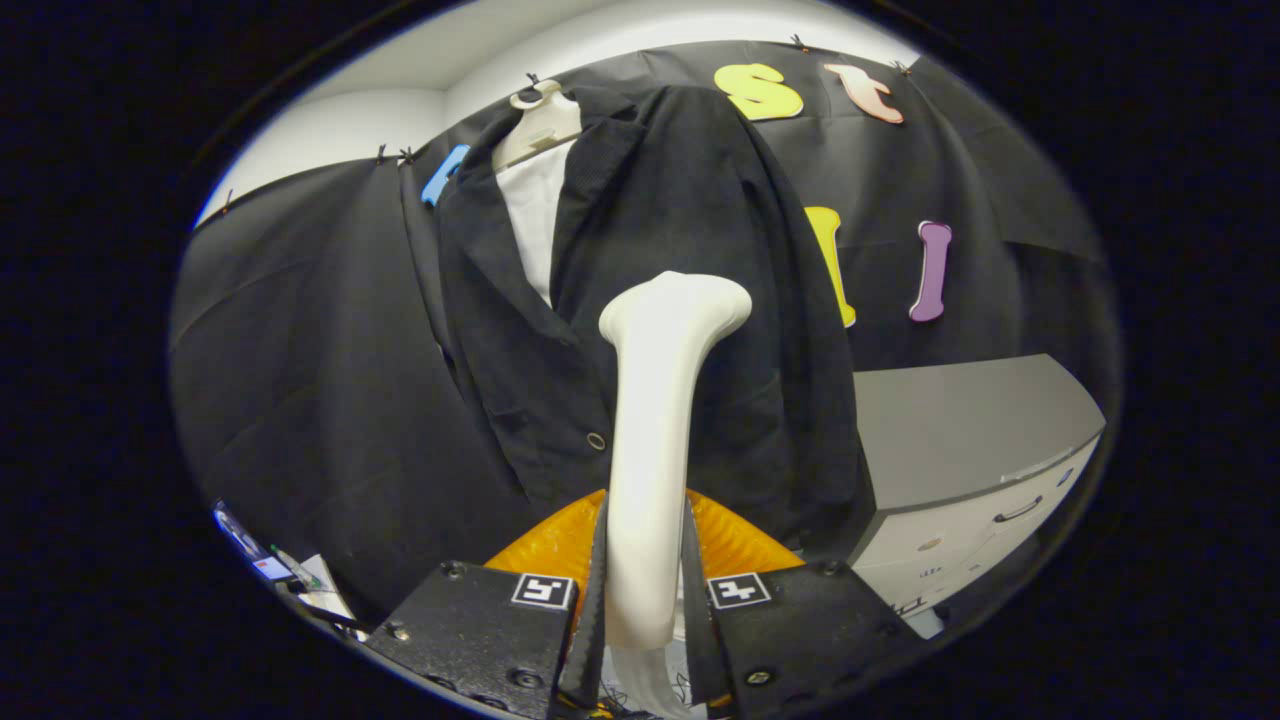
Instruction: Iron the clothes twice with a garment steamer, once on the left side and once on the right side.
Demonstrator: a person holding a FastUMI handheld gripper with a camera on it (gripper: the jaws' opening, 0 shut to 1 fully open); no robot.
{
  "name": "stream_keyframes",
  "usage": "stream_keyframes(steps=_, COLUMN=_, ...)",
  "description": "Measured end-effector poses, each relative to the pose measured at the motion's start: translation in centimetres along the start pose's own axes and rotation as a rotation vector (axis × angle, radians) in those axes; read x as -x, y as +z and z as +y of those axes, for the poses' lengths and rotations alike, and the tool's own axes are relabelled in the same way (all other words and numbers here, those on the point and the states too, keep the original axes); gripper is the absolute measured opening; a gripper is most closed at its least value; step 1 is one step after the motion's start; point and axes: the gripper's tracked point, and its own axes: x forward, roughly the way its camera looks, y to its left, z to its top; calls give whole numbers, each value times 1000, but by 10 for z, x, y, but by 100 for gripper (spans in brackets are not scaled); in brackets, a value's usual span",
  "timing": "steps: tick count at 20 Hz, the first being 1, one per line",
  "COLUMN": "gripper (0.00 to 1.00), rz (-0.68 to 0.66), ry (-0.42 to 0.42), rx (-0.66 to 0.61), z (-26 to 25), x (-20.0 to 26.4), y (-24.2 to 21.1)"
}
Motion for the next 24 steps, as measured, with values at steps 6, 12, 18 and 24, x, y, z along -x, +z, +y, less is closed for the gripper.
stream_keyframes(steps=6, gripper=36, rz=76, ry=-13, rx=-5, z=-7, x=-5, y=-44)
stream_keyframes(steps=12, gripper=36, rz=154, ry=-26, rx=-13, z=-13, x=-12, y=-89)
stream_keyframes(steps=18, gripper=36, rz=239, ry=-32, rx=-5, z=-18, x=-22, y=-139)
stream_keyframes(steps=24, gripper=36, rz=322, ry=-45, rx=-6, z=-23, x=-30, y=-180)
